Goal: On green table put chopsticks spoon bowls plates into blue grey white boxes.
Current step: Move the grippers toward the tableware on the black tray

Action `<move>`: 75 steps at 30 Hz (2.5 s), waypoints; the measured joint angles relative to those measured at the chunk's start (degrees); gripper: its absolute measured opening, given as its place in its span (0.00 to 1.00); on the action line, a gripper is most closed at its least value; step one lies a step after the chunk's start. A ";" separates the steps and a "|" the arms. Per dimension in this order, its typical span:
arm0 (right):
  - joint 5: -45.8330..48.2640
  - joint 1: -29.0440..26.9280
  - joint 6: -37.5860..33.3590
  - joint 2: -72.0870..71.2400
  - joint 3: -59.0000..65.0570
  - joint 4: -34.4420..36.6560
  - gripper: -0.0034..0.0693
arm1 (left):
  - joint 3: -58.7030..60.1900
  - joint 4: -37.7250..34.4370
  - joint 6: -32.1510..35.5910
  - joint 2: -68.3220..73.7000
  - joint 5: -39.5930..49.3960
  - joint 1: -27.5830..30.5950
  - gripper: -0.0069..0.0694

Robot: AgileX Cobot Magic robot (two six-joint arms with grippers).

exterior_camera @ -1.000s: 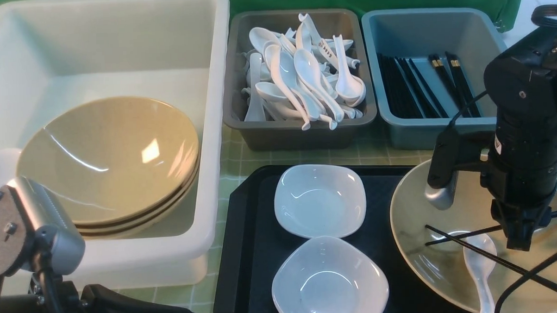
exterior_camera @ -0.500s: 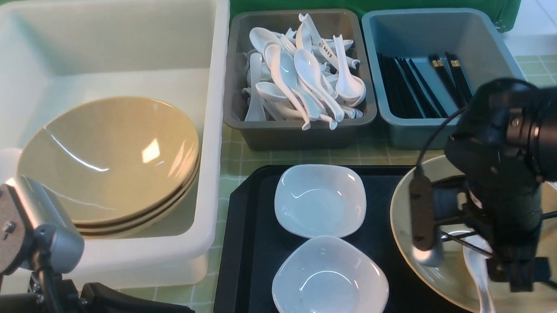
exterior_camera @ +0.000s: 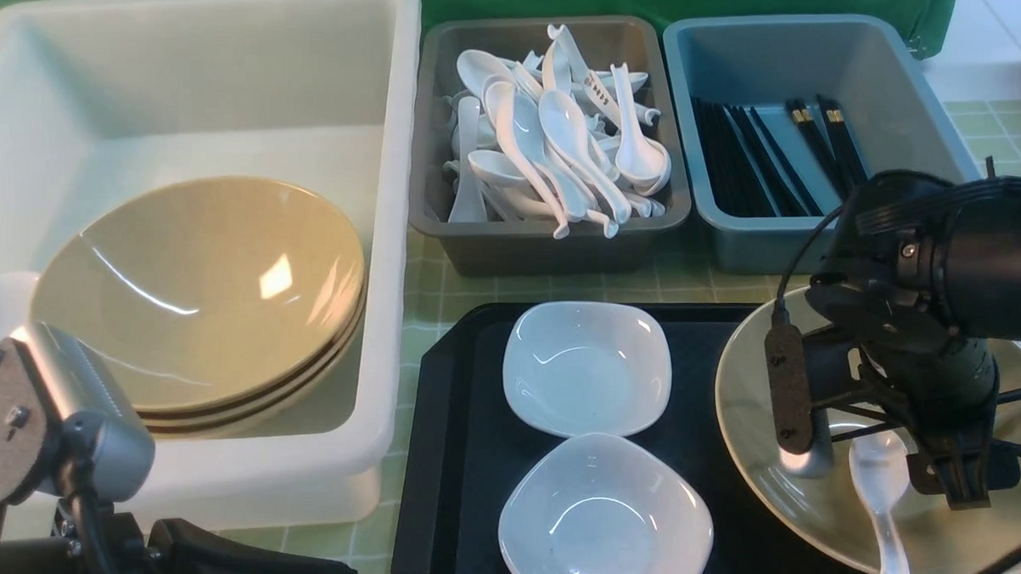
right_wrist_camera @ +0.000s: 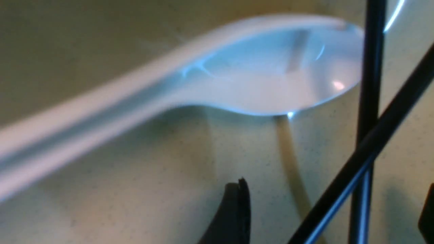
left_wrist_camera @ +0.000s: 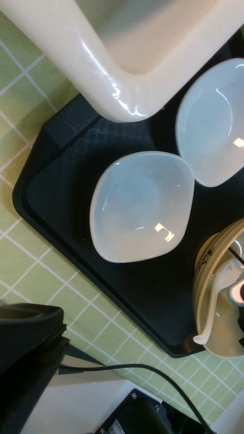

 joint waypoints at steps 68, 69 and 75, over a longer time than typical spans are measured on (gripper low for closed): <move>7.08 -10.77 -13.10 0.29 -11.87 21.12 0.13 | 0.00 0.00 -0.05 0.00 -0.58 0.00 0.09; 7.08 -11.05 -13.17 0.10 -12.77 22.48 0.13 | 0.00 0.00 -0.05 0.00 -0.70 0.00 0.09; 7.08 -16.36 -15.27 0.03 -18.91 36.34 0.13 | -0.13 0.00 3.33 0.00 -0.32 0.00 0.09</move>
